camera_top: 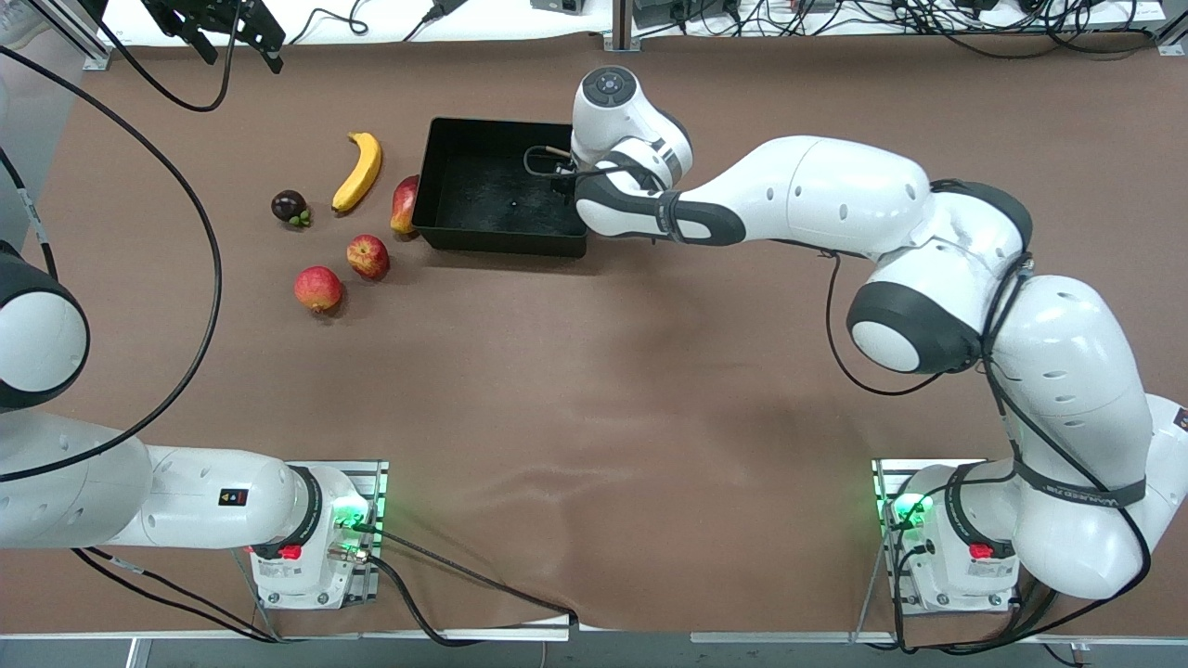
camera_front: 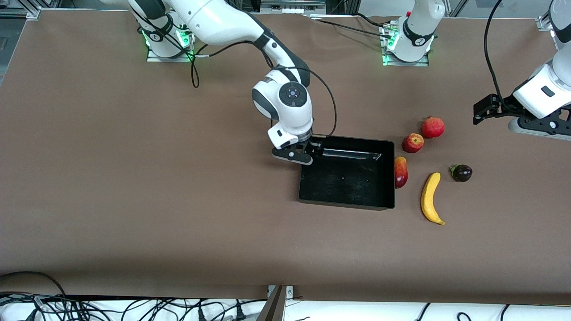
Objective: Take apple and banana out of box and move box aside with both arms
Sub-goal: 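Reach the right gripper to the tray rim and grasp it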
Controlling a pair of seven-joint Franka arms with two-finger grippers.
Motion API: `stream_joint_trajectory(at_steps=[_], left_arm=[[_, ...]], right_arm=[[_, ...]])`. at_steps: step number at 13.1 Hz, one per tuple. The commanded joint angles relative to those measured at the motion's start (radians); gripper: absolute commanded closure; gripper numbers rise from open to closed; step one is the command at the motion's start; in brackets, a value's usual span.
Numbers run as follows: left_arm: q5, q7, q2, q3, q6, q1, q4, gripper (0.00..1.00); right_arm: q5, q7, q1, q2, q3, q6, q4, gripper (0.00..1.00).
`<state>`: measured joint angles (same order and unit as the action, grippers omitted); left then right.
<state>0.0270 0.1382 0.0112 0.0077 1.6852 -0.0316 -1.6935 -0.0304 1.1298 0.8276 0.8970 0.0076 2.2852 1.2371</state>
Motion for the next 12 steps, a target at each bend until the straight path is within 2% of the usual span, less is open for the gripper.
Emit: stream_joint_trajectory(at_steps=[1,2,3,4,7,9,12], left_arm=[[0.017,0.026,-0.019,-0.003,-0.007,0.001,-0.008,0.0],[0.014,0.026,-0.019,-0.003,-0.007,0.004,-0.009,0.0],[0.014,0.024,-0.019,-0.003,-0.009,0.003,-0.009,0.0],[0.016,0.024,-0.019,-0.003,-0.007,0.002,-0.008,0.0],[0.019,0.024,-0.019,-0.003,-0.005,0.001,-0.008,0.0],[0.019,0.023,-0.017,-0.003,-0.004,0.001,-0.002,0.0],[0.019,0.011,-0.016,-0.006,-0.007,-0.002,0.005,0.0]], right_arm=[[-0.022,0.019,0.013,0.029,-0.012,0.003,-0.042,0.55],[-0.022,0.009,0.013,0.031,-0.014,0.011,-0.042,0.75],[-0.022,-0.008,0.01,0.033,-0.02,0.011,-0.042,0.9],[-0.02,-0.028,0.004,0.031,-0.024,0.008,-0.044,1.0],[-0.022,-0.053,-0.005,0.025,-0.028,0.007,-0.044,1.0],[-0.023,-0.086,-0.007,0.013,-0.052,-0.003,-0.042,1.0],[-0.008,-0.243,-0.086,-0.061,-0.048,-0.061,-0.021,1.0]])
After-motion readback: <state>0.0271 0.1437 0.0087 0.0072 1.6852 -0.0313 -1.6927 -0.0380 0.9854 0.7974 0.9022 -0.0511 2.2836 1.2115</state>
